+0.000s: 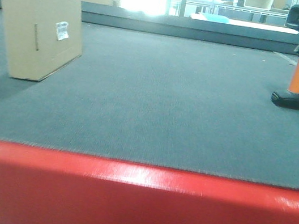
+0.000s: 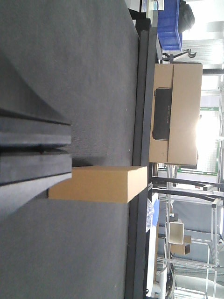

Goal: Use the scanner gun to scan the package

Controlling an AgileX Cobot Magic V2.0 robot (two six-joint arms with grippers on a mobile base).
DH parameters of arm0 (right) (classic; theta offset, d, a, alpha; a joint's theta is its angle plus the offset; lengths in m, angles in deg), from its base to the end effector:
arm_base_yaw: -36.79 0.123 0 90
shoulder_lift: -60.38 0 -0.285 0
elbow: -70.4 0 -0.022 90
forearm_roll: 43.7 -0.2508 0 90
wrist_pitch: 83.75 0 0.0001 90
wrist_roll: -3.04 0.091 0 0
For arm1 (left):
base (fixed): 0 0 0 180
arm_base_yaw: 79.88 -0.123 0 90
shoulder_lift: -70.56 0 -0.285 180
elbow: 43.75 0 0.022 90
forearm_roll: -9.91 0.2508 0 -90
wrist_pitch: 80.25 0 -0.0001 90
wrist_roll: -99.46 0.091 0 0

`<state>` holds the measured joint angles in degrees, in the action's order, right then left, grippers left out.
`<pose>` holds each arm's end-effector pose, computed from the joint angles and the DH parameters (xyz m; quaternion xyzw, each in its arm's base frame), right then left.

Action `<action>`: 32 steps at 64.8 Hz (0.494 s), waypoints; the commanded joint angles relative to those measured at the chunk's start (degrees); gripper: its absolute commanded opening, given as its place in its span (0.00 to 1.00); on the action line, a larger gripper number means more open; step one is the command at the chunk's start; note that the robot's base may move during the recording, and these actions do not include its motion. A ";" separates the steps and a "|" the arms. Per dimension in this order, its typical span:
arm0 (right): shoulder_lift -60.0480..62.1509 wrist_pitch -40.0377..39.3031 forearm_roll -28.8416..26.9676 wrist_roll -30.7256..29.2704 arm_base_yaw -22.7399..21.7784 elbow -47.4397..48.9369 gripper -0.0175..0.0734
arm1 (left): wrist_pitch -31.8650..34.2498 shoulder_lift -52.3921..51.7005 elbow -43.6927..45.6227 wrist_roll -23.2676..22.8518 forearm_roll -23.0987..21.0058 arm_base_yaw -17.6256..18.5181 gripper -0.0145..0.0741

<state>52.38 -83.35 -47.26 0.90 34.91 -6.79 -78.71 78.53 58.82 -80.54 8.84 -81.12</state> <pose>0.0566 -0.0018 0.2125 0.0194 0.6791 -0.0028 0.7338 0.0565 0.0013 0.2142 -0.0137 0.6681 0.0013 0.7440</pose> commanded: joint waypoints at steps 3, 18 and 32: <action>0.21 -1.27 -0.03 -0.19 -0.24 -0.03 0.02 | 0.89 -0.18 0.21 0.00 0.10 -0.20 0.04; 0.21 -1.27 -0.03 -0.19 -0.24 -0.03 0.02 | 0.89 -0.18 0.21 0.00 0.10 -0.20 0.04; 0.21 -1.27 -0.03 -0.19 -0.24 -0.03 0.02 | 0.89 -0.18 0.21 0.00 0.10 -0.20 0.04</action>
<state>52.38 -83.35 -47.26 0.90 34.91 -6.79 -78.71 78.53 58.82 -80.54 8.84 -81.12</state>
